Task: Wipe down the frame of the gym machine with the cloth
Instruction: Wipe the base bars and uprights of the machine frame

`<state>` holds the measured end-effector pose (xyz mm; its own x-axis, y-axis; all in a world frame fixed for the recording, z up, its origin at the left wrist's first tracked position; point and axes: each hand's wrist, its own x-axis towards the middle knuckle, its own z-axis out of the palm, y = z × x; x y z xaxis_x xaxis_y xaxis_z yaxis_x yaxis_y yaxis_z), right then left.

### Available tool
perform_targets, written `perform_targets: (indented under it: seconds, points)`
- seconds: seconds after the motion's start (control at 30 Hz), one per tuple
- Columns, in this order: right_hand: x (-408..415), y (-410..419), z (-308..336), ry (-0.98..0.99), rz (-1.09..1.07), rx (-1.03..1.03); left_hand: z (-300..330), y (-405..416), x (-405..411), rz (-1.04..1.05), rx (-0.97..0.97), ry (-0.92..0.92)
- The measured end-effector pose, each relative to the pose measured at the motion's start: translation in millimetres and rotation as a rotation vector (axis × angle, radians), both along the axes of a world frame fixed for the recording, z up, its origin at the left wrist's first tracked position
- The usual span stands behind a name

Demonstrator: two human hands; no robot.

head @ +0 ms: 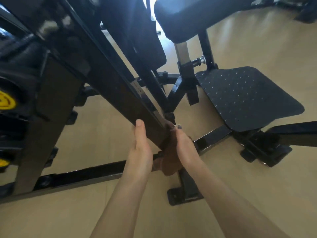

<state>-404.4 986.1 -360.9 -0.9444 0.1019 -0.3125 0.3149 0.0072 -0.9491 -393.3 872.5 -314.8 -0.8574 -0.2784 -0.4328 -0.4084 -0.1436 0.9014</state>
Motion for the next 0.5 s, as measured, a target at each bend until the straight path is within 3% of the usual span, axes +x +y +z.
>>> perform_targets:
  seconds: [0.1, 0.2, 0.27, 0.33, 0.5]
  points:
    - [4.8, -12.0, 28.9, -0.158, -0.039, -0.212, 3.0, 1.0, 11.4, -0.047, -0.083, -0.075]
    - [4.7, -29.7, 76.4, 0.108, 0.023, -0.182, 15.2, -2.0, 15.7, -0.103, -0.113, -0.006]
    - [7.0, -47.4, 99.9, 0.488, 0.083, 0.022, 15.7, -6.1, 20.6, -0.132, -0.09, 0.064]
    - [5.0, -61.5, 103.3, 0.691, 0.083, 0.133, 16.2, -10.7, 23.1, -0.126, -0.073, 0.088]
    - [-1.1, -48.8, 61.1, 0.643, 0.016, 0.191, 19.2, -12.4, 10.3, -0.114, 0.008, 0.133]
